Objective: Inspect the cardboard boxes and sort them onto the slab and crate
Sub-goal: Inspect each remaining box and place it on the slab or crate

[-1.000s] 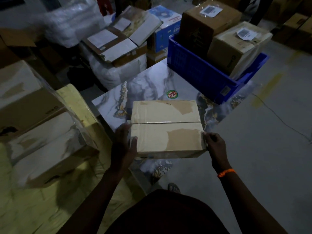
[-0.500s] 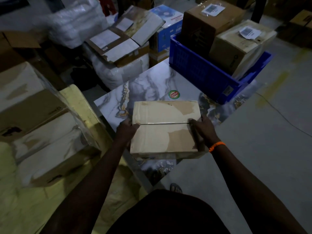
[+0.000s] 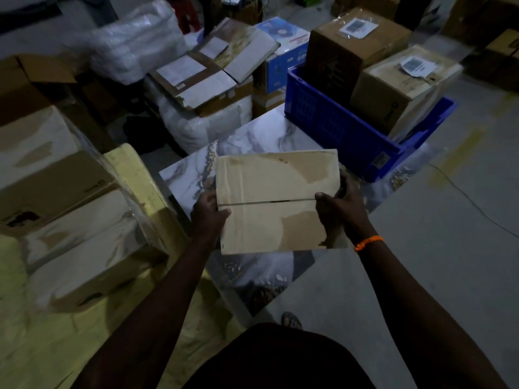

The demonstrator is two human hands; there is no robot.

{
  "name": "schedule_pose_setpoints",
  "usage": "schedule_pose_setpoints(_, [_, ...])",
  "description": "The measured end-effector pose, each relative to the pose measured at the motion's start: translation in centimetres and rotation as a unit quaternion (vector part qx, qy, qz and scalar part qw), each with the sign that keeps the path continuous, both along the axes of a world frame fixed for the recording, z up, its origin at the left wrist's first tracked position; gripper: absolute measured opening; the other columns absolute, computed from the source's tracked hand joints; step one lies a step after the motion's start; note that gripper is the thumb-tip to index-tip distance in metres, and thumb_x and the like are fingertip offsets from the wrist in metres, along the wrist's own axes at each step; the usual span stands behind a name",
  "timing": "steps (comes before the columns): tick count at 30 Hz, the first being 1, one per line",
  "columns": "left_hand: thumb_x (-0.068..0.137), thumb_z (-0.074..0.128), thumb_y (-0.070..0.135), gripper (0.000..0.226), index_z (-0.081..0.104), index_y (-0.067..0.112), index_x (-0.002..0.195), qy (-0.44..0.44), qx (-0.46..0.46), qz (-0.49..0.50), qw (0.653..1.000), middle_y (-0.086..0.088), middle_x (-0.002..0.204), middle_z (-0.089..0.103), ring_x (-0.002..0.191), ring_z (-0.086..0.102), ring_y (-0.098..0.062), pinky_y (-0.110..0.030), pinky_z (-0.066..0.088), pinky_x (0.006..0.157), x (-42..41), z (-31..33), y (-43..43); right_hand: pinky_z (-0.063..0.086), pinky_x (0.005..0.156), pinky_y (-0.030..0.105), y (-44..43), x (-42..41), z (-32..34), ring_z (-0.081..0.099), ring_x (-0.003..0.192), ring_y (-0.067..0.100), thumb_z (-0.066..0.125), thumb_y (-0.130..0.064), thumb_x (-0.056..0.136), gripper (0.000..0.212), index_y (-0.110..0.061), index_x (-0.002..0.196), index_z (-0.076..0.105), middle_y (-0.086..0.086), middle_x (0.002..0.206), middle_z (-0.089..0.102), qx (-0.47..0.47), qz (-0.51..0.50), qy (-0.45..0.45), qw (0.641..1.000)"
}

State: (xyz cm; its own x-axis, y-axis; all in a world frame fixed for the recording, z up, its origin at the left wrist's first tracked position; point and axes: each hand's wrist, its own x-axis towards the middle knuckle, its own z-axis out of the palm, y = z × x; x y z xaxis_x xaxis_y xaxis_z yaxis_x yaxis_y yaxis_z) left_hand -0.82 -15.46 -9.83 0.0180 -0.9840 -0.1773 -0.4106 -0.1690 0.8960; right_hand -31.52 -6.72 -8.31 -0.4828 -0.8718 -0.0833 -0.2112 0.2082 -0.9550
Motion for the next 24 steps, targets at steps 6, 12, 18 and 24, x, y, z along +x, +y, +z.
schedule_pose_setpoints(6, [0.083, 0.073, -0.011, 0.032, 0.058, -0.003, 0.111, 0.015, -0.049, 0.054, 0.997, -0.015, 0.106, 0.066, 0.104, 0.065, -0.032, -0.027, 0.053, 0.08, 0.2, -2.1, 3.4, 0.059, 0.088, 0.027, 3.1, 0.5, -0.7, 0.064, 0.111, -0.003, 0.068, 0.016, 0.086, 0.049, -0.008, 0.126, 0.053, -0.007, 0.122, 0.065, -0.054, -0.036, -0.04, 0.997])
schedule_pose_setpoints(12, [0.093, 0.062, 0.002, 0.033, 0.061, 0.011, 0.125, 0.052, 0.042, 0.099, 0.993, -0.008, 0.117, 0.067, 0.107, 0.061, -0.023, -0.036, 0.049, 0.09, 0.5, -3.1, 5.7, 0.056, 0.08, 0.029, 7.0, 1.5, -2.9, 0.069, 0.109, 0.017, 0.057, 0.015, 0.093, 0.032, -0.012, 0.111, 0.06, -0.01, 0.104, 0.073, -0.028, -0.097, -0.119, 0.988])
schedule_pose_setpoints(18, [0.104, 0.05, 0.014, 0.027, 0.062, 0.005, 0.127, 0.043, 0.085, 0.062, 0.994, -0.015, 0.12, 0.065, 0.113, 0.061, -0.035, -0.035, 0.054, 0.088, 2.3, -3.9, 6.3, 0.052, 0.087, 0.042, 10.0, 2.1, -2.9, 0.066, 0.097, 0.017, 0.056, 0.004, 0.098, 0.024, -0.018, 0.104, 0.065, -0.002, 0.101, 0.072, -0.023, -0.146, -0.167, 0.975])
schedule_pose_setpoints(24, [0.103, 0.045, 0.052, 0.046, 0.069, 0.015, 0.116, 0.1, 0.096, 0.069, 0.988, -0.007, 0.111, 0.071, 0.104, 0.069, -0.022, -0.039, 0.055, 0.091, 2.9, -2.8, 6.0, 0.054, 0.102, 0.048, 10.5, 1.2, -2.9, 0.067, 0.106, 0.027, 0.045, 0.0, 0.101, 0.024, -0.006, 0.106, 0.068, 0.011, 0.109, 0.071, 0.005, -0.155, -0.17, 0.973])
